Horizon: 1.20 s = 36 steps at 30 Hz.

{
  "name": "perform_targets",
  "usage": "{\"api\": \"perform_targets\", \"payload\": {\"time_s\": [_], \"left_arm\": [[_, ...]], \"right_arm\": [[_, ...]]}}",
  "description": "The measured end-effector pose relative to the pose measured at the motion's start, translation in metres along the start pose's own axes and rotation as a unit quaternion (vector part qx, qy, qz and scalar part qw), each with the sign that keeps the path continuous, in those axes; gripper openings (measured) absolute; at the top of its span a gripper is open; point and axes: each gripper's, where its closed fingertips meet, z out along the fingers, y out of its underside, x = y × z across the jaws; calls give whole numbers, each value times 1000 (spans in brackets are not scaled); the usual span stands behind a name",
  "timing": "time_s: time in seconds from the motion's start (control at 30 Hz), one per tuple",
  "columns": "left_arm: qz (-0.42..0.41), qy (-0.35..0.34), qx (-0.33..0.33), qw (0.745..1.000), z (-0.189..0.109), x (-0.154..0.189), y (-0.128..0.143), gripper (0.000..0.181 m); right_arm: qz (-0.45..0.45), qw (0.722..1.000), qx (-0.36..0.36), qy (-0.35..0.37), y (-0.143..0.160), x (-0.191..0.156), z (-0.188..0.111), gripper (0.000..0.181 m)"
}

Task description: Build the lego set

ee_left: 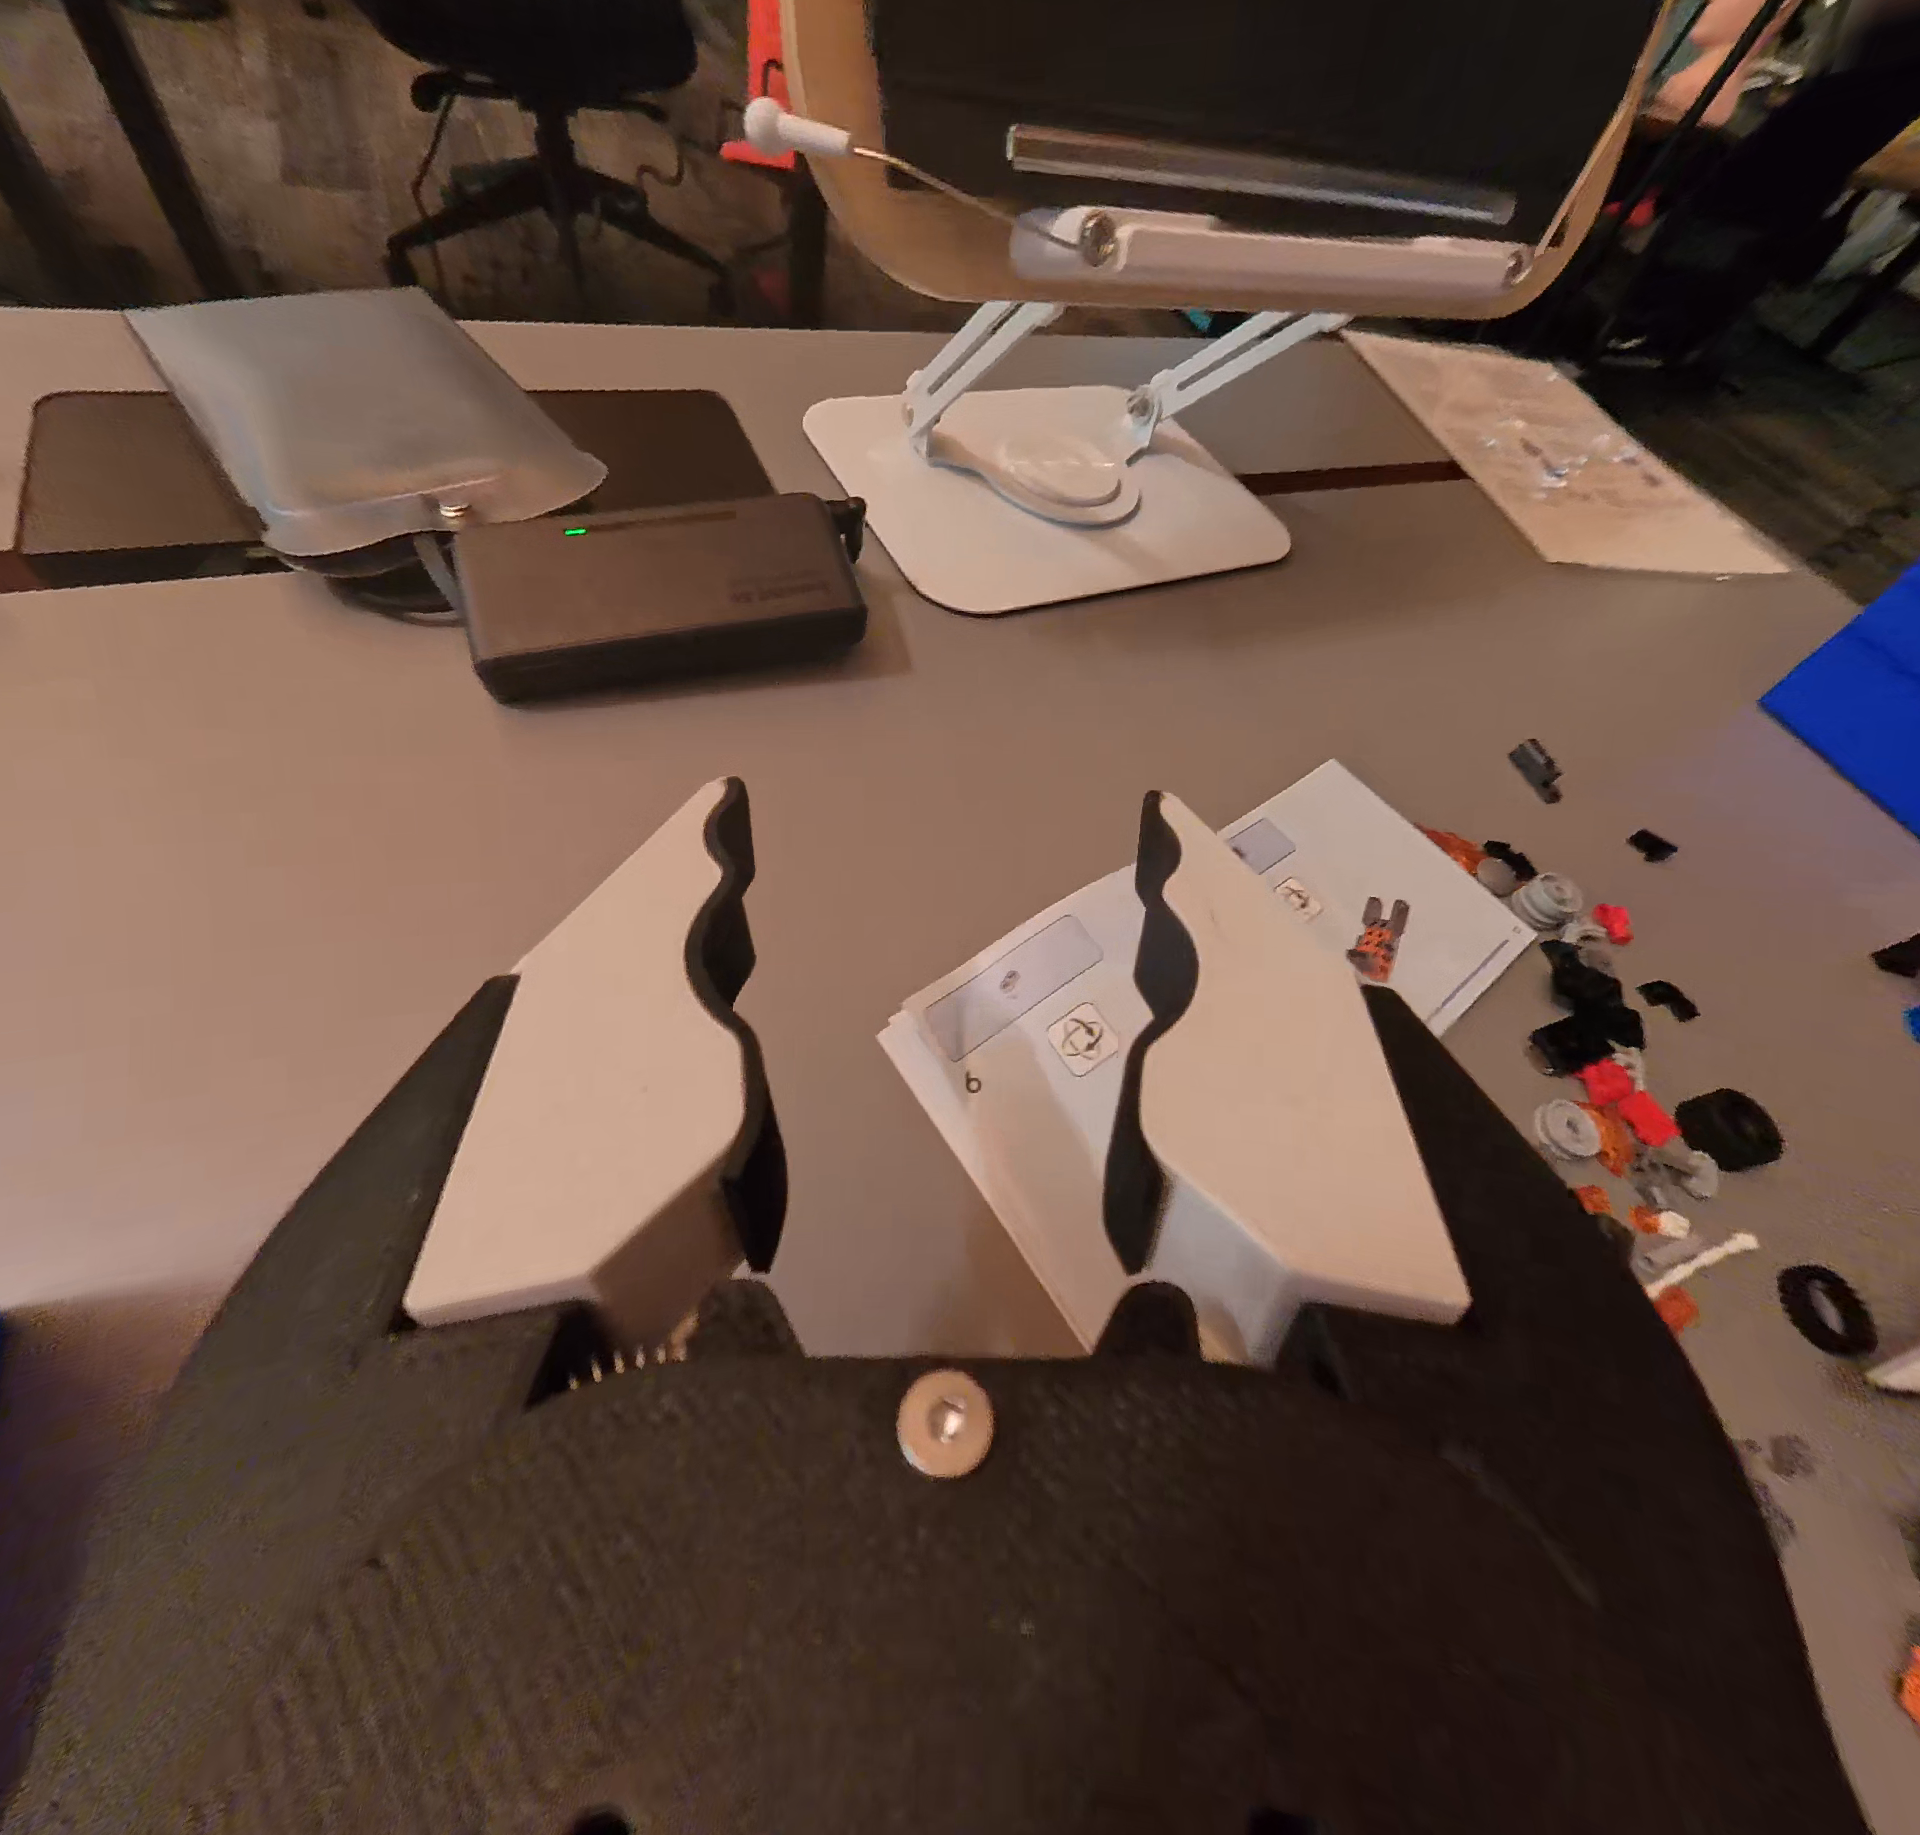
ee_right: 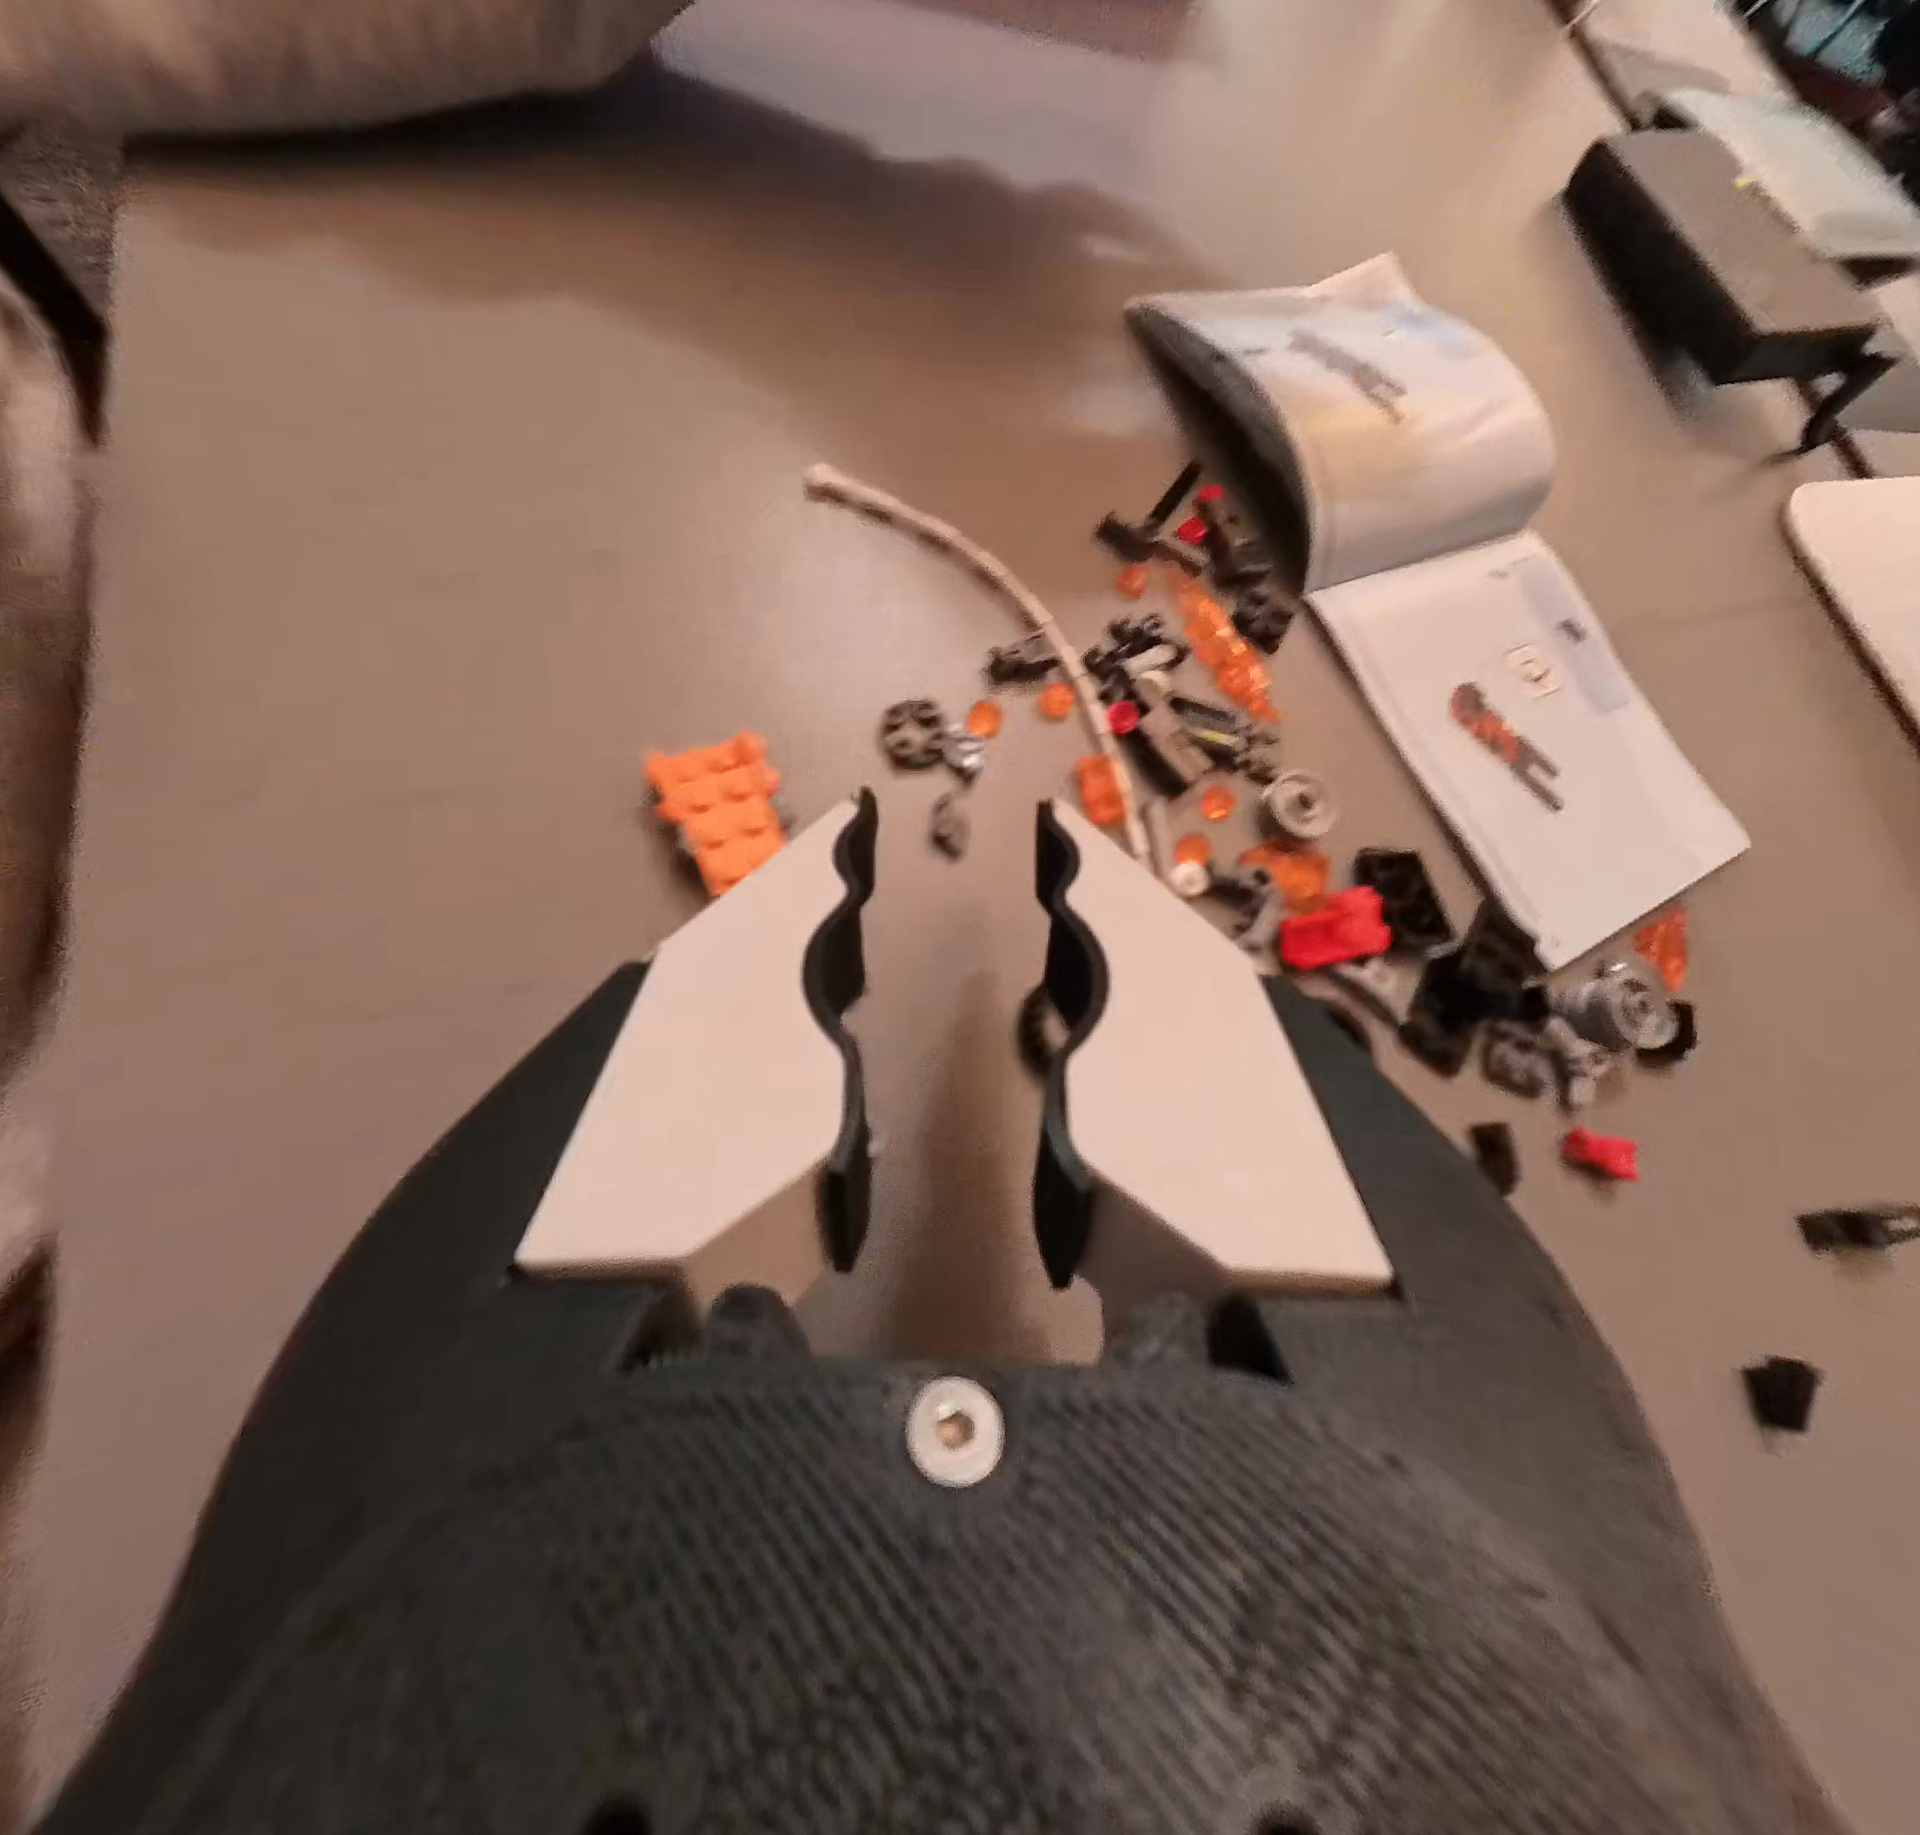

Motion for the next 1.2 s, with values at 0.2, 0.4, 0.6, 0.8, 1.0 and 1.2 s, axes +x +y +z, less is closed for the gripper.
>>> {"api": "perform_targets", "payload": {"time_s": [0.2, 0.4, 0.6, 0.8, 1.0, 1.2], "left_arm": [[36, 38, 23, 998, 0, 21, 1, 76], [86, 307, 76, 945, -44, 128, 11, 82], [147, 487, -46, 860, -78, 200, 80, 60], [146, 569, -80, 805, -104, 231, 95, 63], [174, 523, -57, 833, -88, 247, 95, 45], [160, 530, -90, 828, -86, 248, 104, 10]], "right_arm": [[61, 996, 0, -70, 0, -36, -11, 47], [115, 987, -32, -103, 14, -40, 1, 30], [270, 949, 49, -153, -20, -23, -14, 20], [484, 833, 176, -200, -47, 13, -43, 17], [609, 709, 243, -259, -52, 27, -47, 16], [608, 705, 268, -250, -54, 28, -45, 14]]}}
